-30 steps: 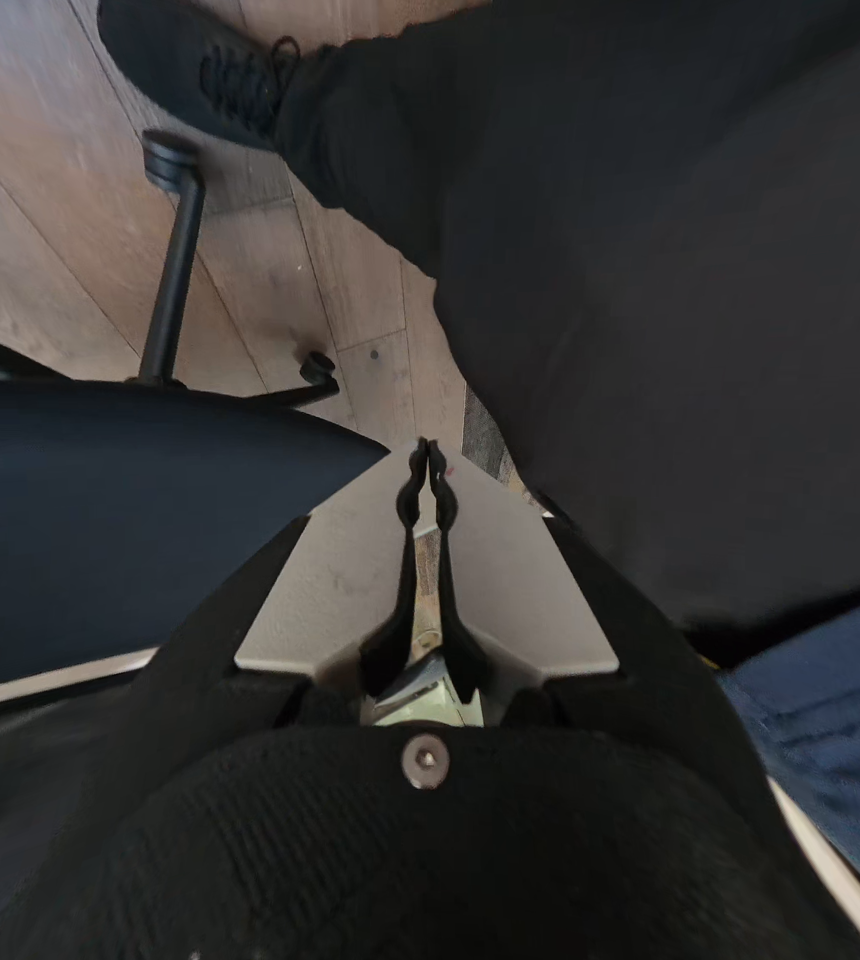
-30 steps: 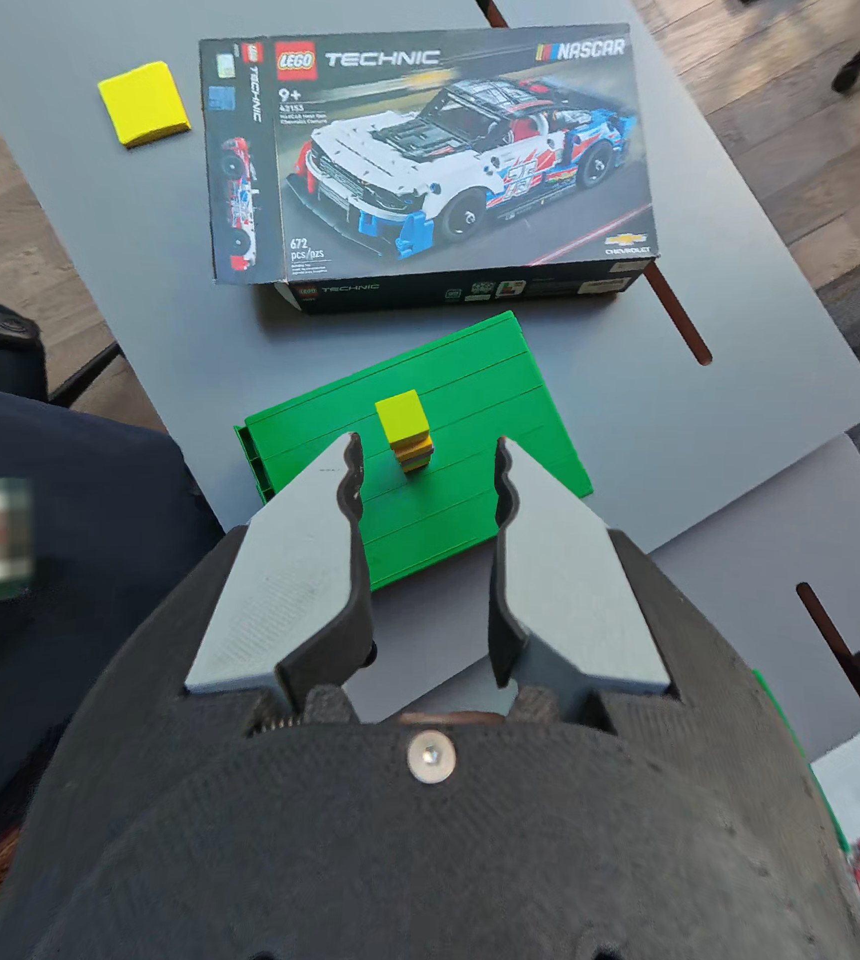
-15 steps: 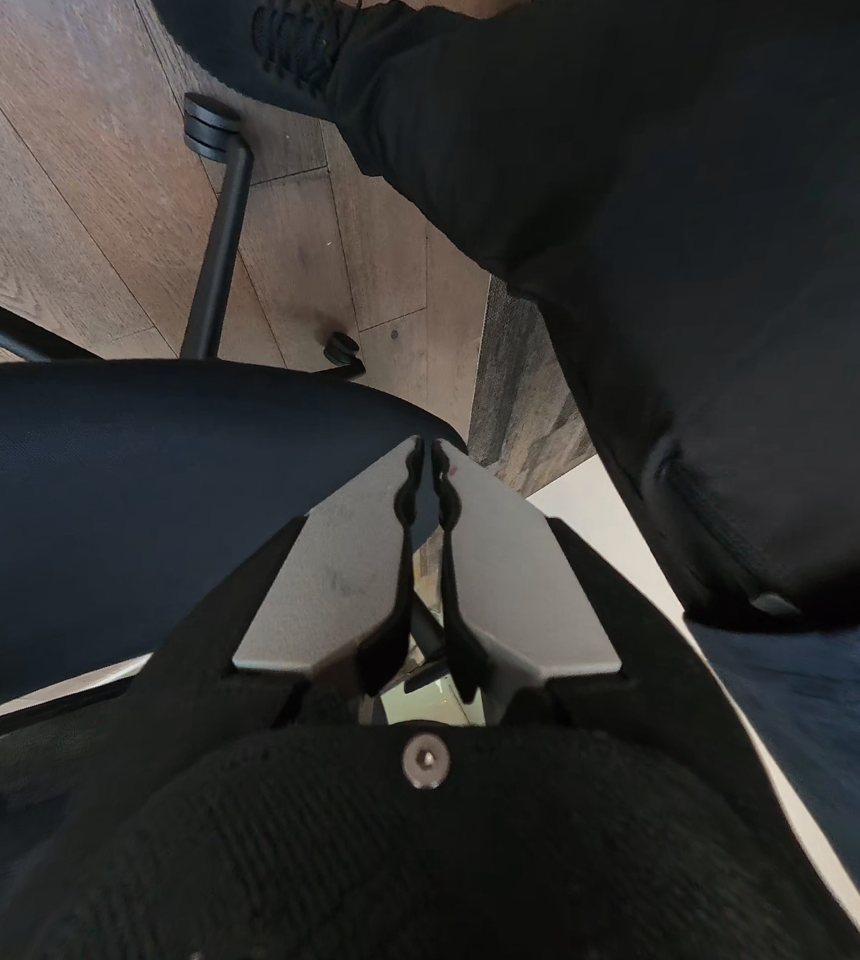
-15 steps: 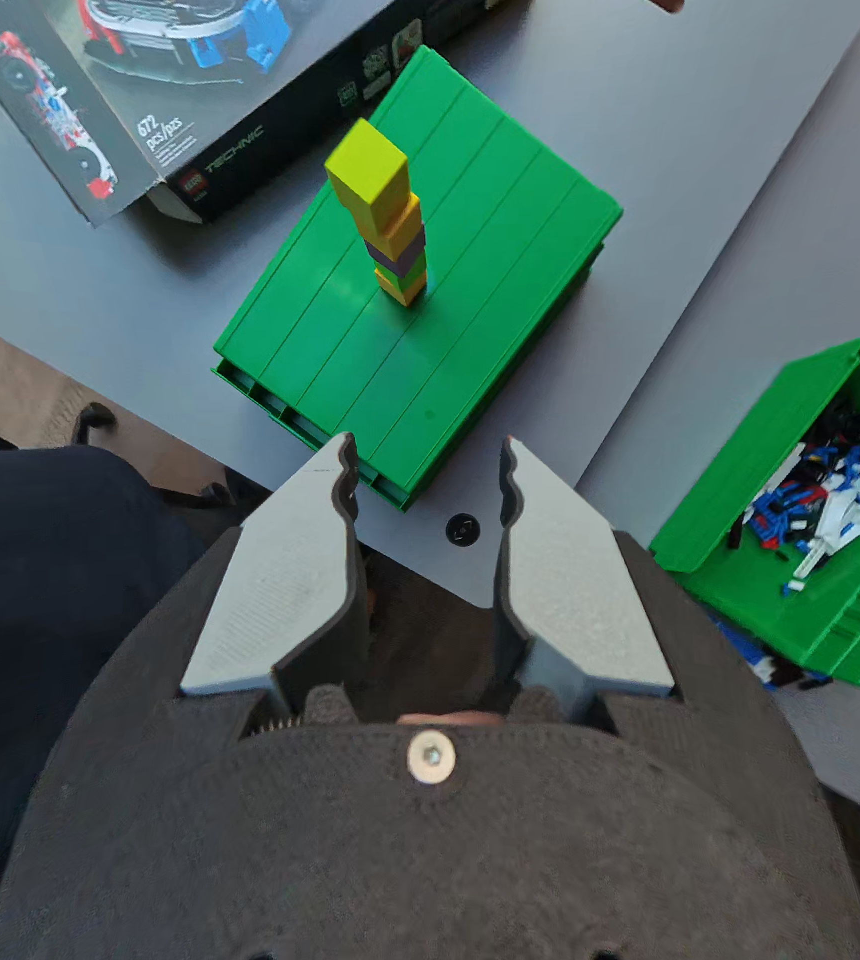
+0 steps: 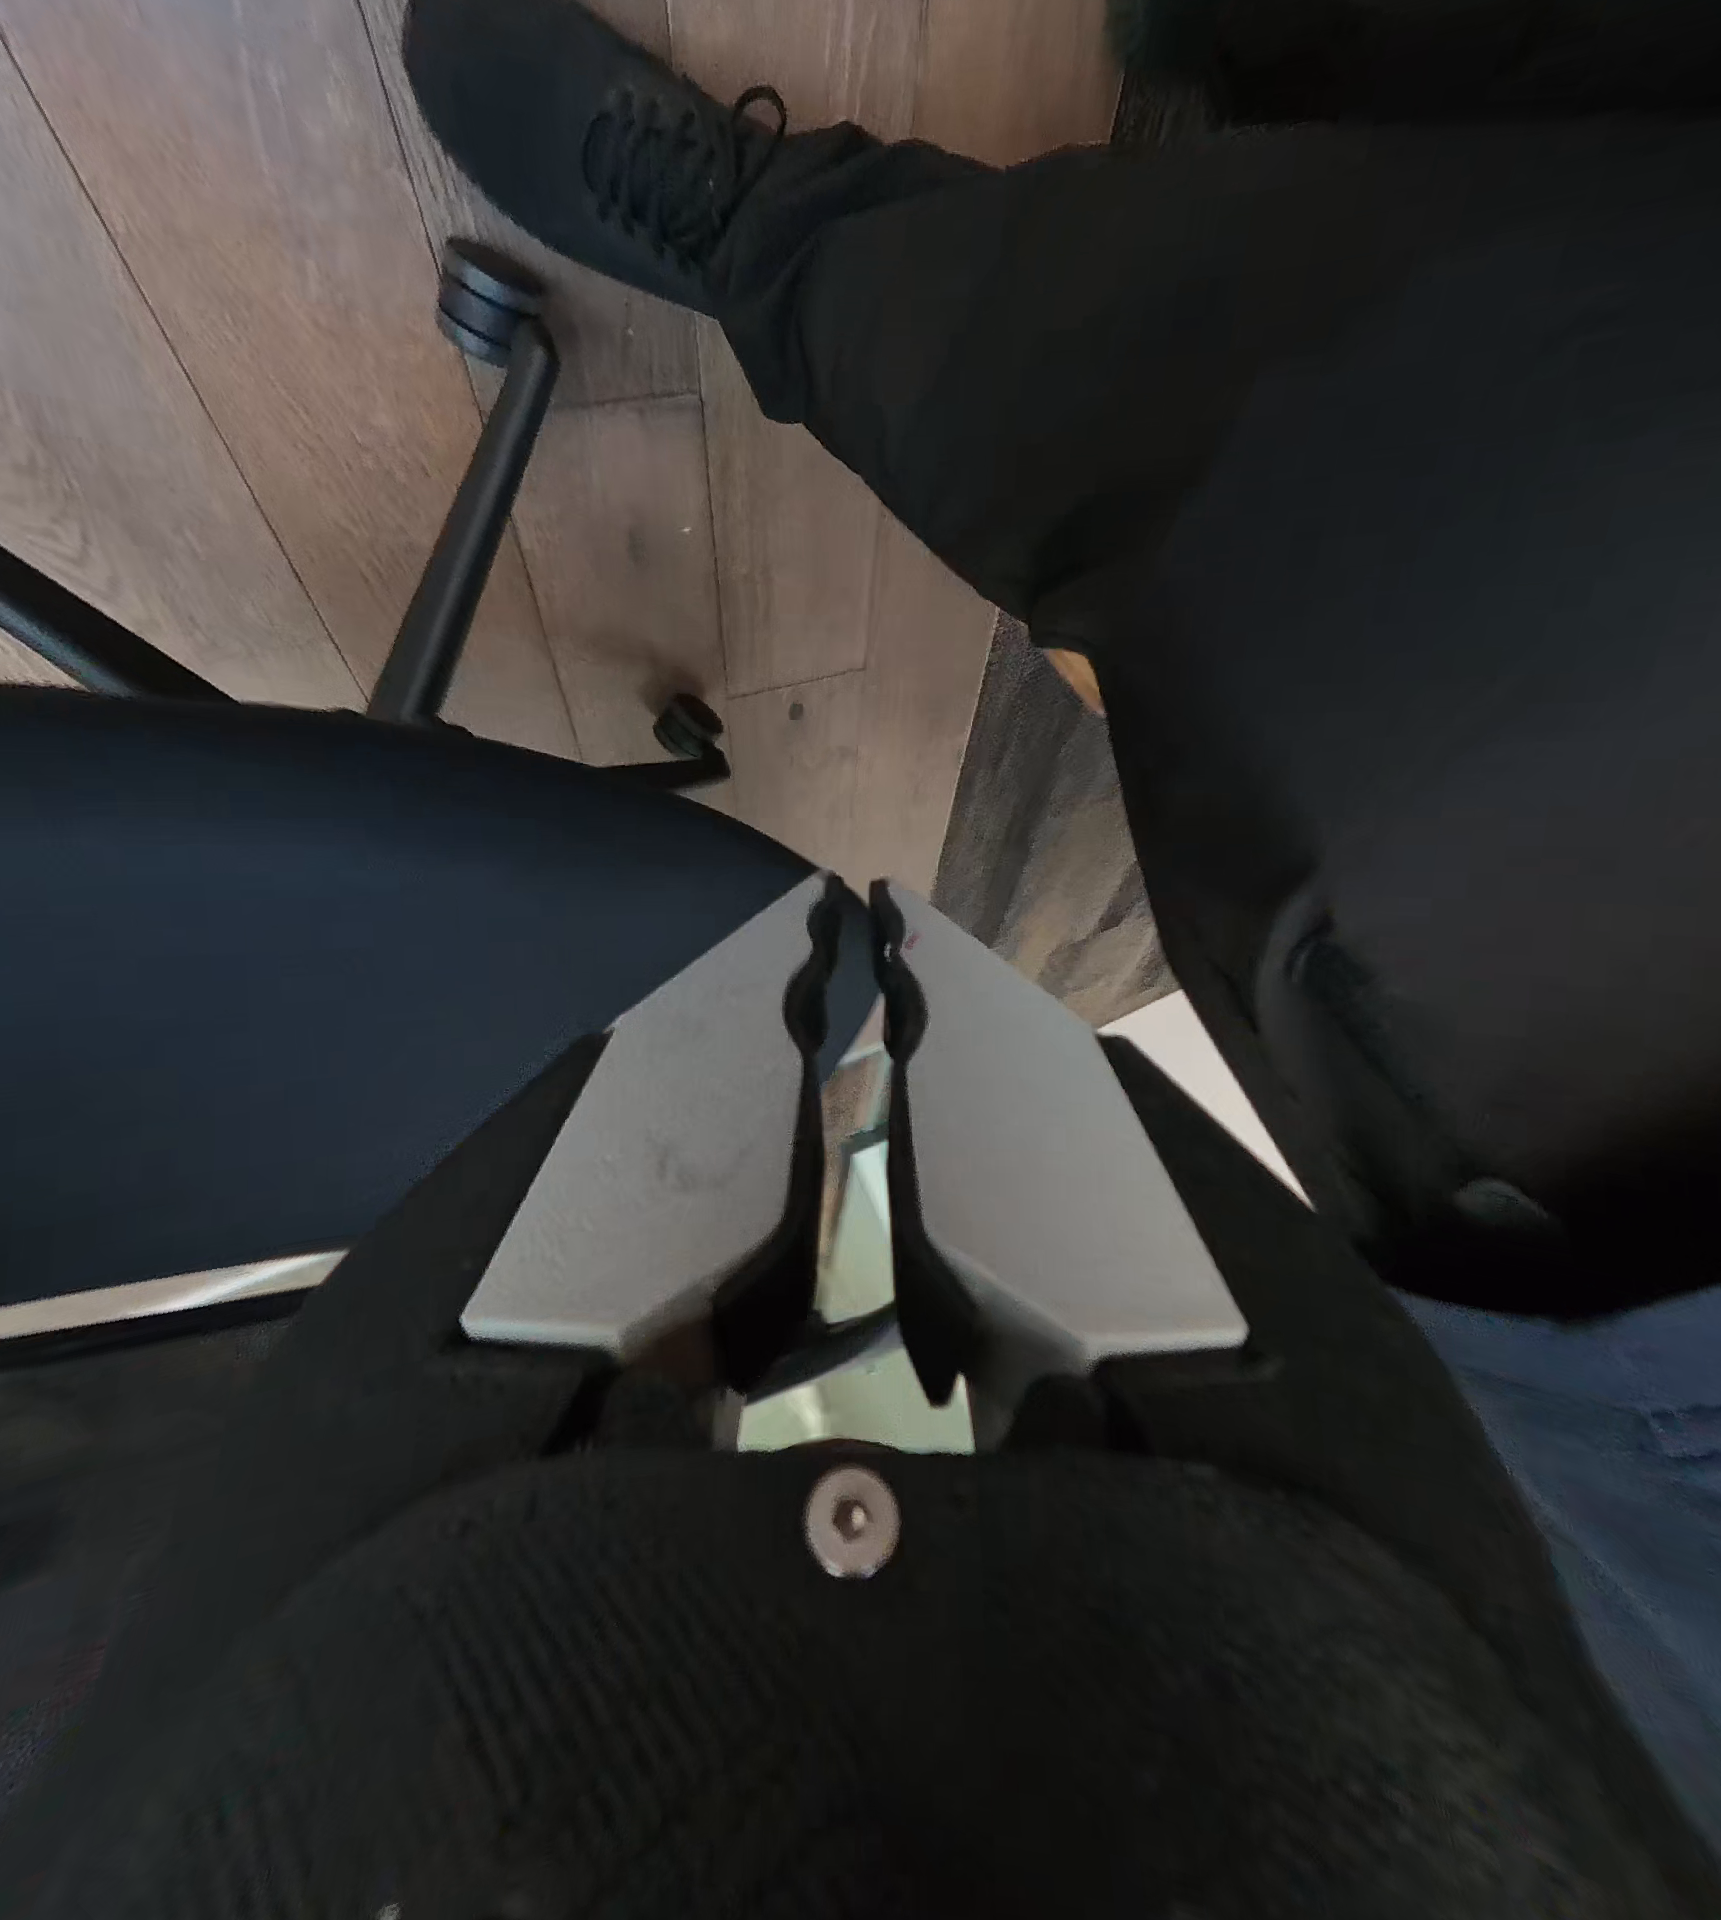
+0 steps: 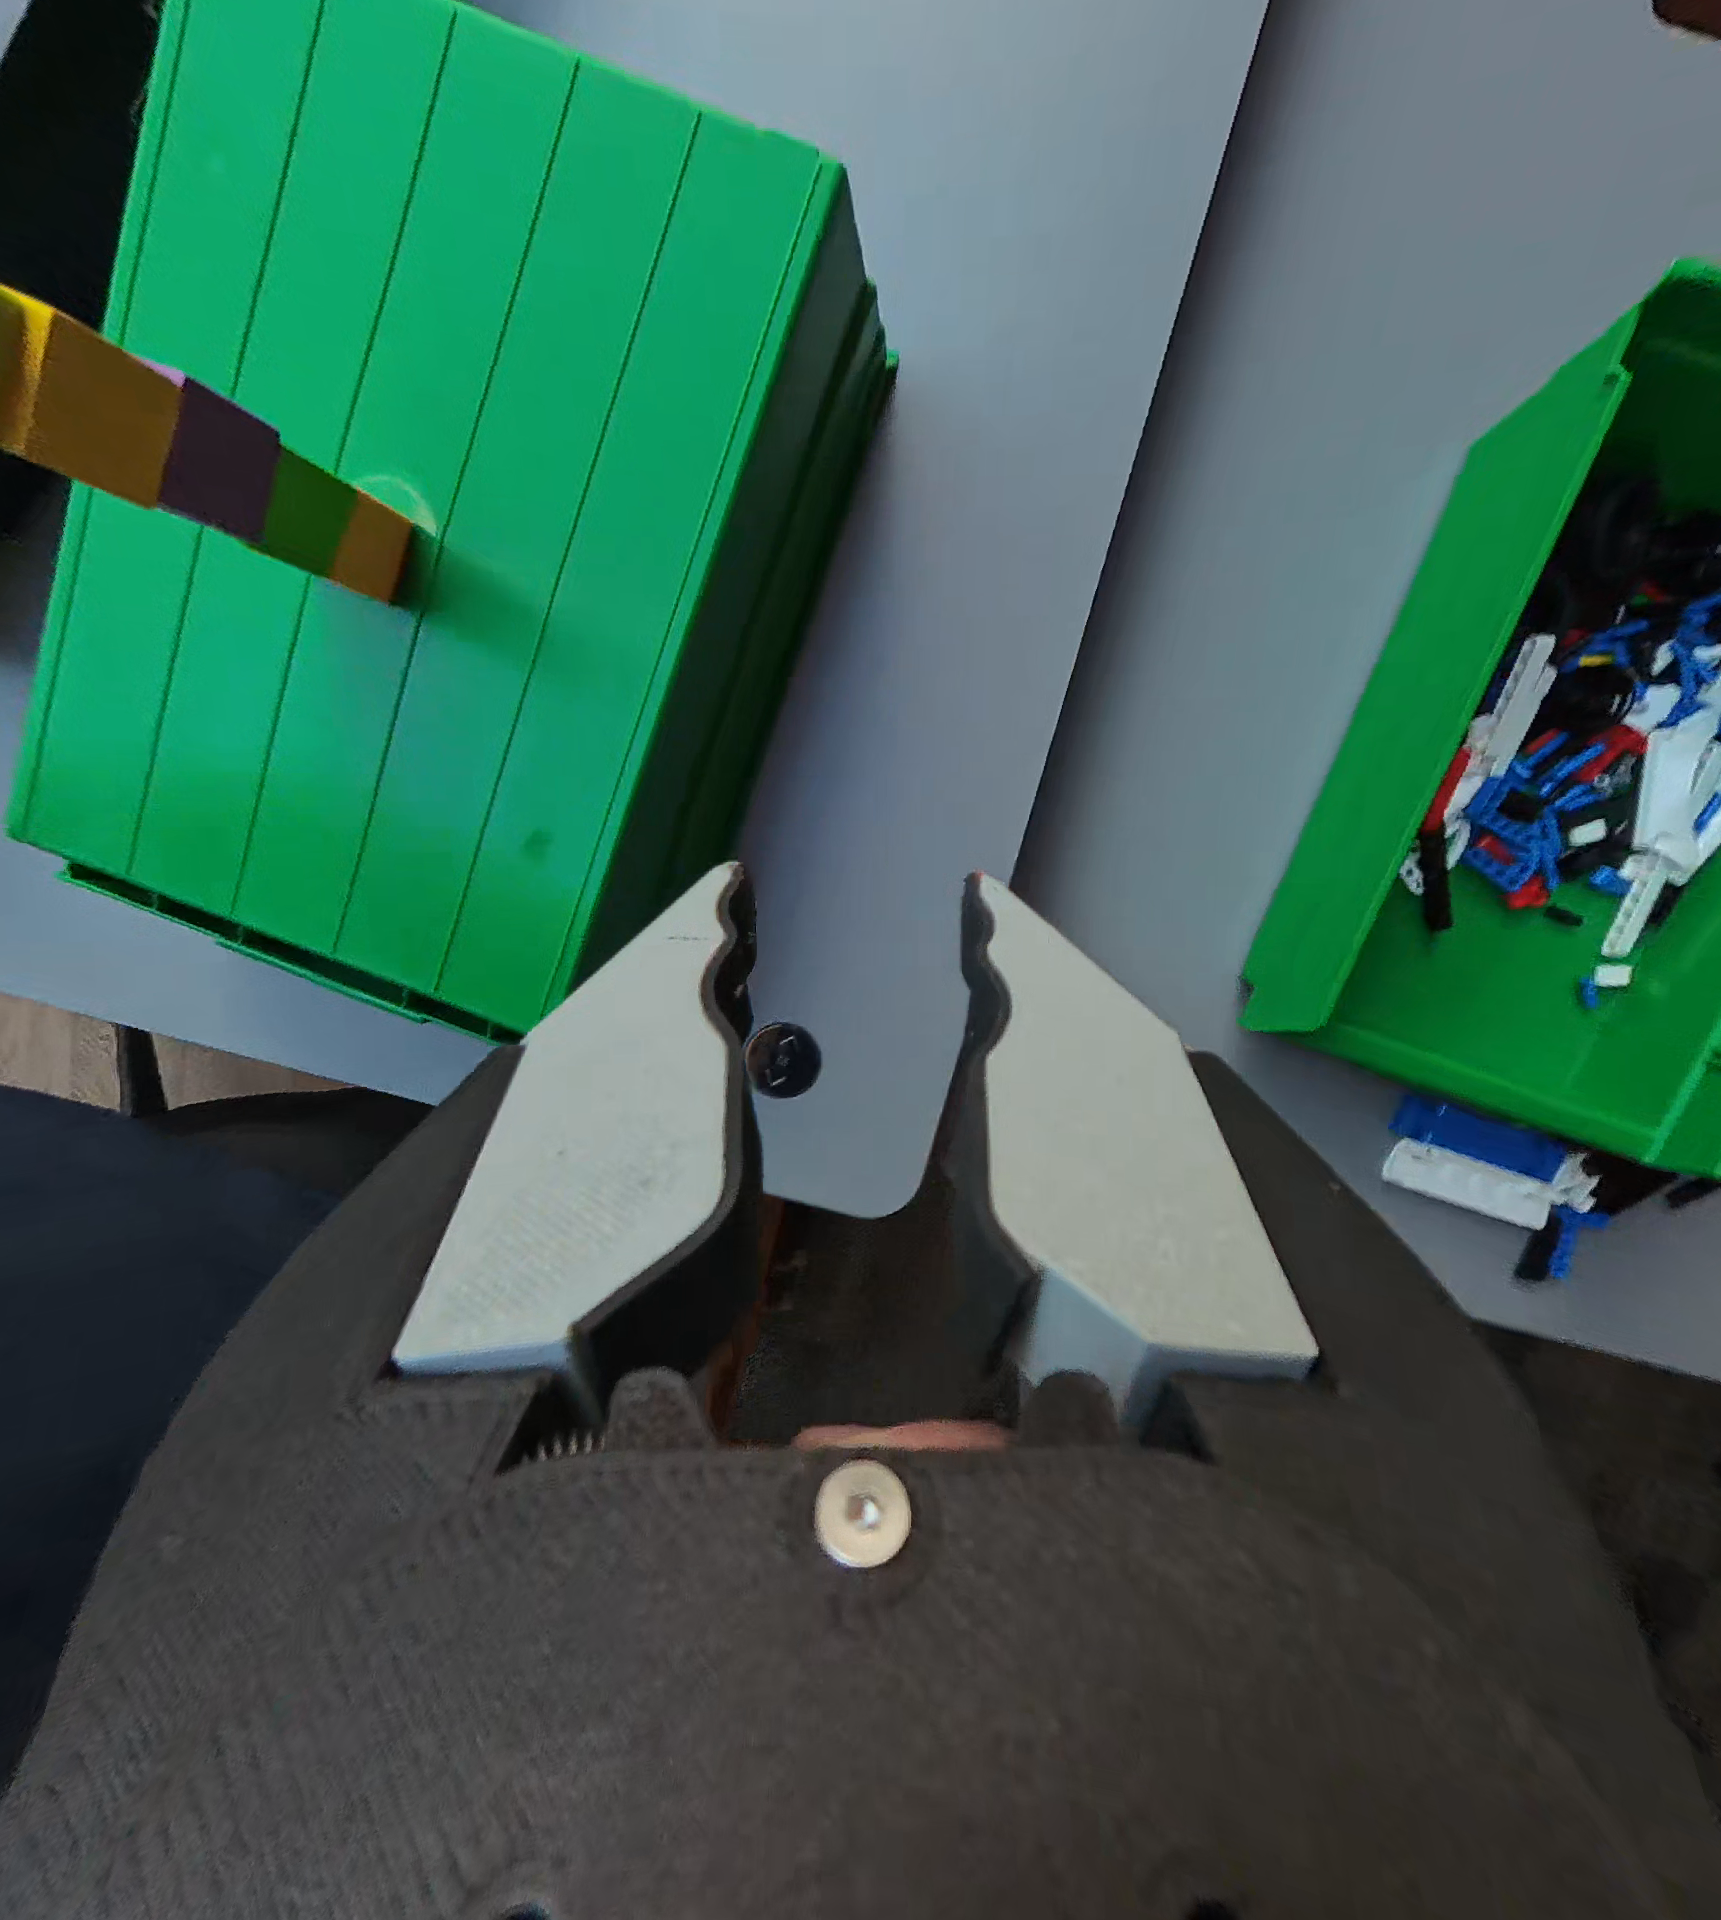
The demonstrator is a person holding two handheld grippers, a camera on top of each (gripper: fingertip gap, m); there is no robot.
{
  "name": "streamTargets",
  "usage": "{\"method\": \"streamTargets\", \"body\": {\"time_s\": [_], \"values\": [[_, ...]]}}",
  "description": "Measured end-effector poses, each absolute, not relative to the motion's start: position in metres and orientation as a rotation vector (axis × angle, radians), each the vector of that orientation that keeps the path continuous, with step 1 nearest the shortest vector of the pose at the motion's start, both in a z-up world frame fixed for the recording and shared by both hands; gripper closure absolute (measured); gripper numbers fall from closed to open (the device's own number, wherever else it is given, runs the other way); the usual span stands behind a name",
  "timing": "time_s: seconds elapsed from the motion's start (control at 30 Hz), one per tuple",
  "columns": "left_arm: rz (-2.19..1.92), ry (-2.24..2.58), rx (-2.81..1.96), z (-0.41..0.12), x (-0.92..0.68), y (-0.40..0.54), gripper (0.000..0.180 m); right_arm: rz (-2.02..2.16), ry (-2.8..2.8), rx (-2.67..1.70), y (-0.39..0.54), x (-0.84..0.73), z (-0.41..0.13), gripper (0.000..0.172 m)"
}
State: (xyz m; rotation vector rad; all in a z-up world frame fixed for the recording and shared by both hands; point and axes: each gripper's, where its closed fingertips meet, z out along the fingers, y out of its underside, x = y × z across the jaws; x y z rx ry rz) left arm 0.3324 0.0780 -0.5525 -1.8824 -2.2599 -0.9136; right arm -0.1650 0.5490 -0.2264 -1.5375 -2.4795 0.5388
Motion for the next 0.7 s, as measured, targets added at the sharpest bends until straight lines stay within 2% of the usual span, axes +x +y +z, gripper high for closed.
{"method": "streamTargets", "body": {"time_s": [0.2,0.43,0.7], "values": [[-0.876,-2.438,-1.49,-0.526,0.32,0.139,0.176,0.774,-2.628,-1.312,0.552,-0.208,-0.233,0.134],[-0.809,-2.308,-1.456,-0.49,0.292,0.213,0.176,0.886,-2.726,-1.192,0.571,-0.238,-0.263,0.134],[-0.857,-2.296,-1.583,-0.491,0.299,0.235,0.176,1.049,-2.702,-1.2,0.552,-0.251,-0.246,0.133]]}}
